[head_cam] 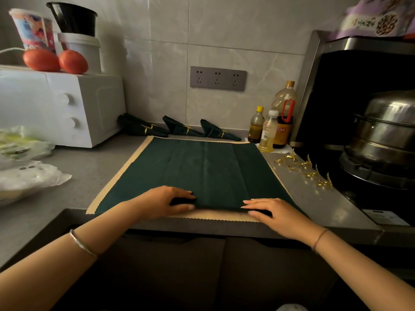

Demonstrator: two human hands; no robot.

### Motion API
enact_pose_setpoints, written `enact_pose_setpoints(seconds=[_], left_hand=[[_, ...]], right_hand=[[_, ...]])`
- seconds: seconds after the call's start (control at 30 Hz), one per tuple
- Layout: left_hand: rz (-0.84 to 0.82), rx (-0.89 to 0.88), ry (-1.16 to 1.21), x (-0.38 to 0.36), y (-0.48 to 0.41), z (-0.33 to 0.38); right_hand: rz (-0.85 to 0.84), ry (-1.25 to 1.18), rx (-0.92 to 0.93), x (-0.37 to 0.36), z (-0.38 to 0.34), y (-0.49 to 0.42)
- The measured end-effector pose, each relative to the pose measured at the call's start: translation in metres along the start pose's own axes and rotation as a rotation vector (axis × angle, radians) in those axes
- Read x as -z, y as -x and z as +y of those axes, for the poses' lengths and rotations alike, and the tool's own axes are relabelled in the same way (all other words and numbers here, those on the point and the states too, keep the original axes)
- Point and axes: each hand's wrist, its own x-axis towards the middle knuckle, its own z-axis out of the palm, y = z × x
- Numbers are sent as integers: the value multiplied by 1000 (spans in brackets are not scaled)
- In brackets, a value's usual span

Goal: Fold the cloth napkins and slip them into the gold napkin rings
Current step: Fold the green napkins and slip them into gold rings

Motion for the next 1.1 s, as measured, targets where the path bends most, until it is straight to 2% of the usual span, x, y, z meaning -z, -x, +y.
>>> enact_pose_setpoints(seconds=[0.17, 0.27, 0.4, 0.5, 0.63, 0.73, 0.8, 0.9, 1.0, 1.1], left_hand=[[30, 76, -112, 22, 8, -24], [38, 101, -126, 31, 11, -44], [53, 86, -83, 48, 7, -61], [-151, 165, -11, 70, 9, -50], [-487, 343, 193, 92, 6, -38], [-692, 349, 290, 105, 1, -36], [-730, 322, 330, 112, -6, -38], [-608, 346, 367, 114, -24, -48], [-288, 284, 263, 109, -55, -67], [-6, 216, 89, 99, -91, -89]], right_hand=[[-23, 40, -32, 13, 20, -1], [-49, -63, -106, 27, 26, -5], [-94, -172, -98, 53, 29, -10], [-236, -198, -123, 72, 39, -13], [-600, -305, -296, 98, 42, -13], [-815, -407, -327, 108, 48, -12], [-837, -432, -300, 116, 48, -18], [-671, -452, -326, 119, 49, -38], [-410, -375, -386, 110, 60, -68], [-185, -269, -333, 94, 78, -101]])
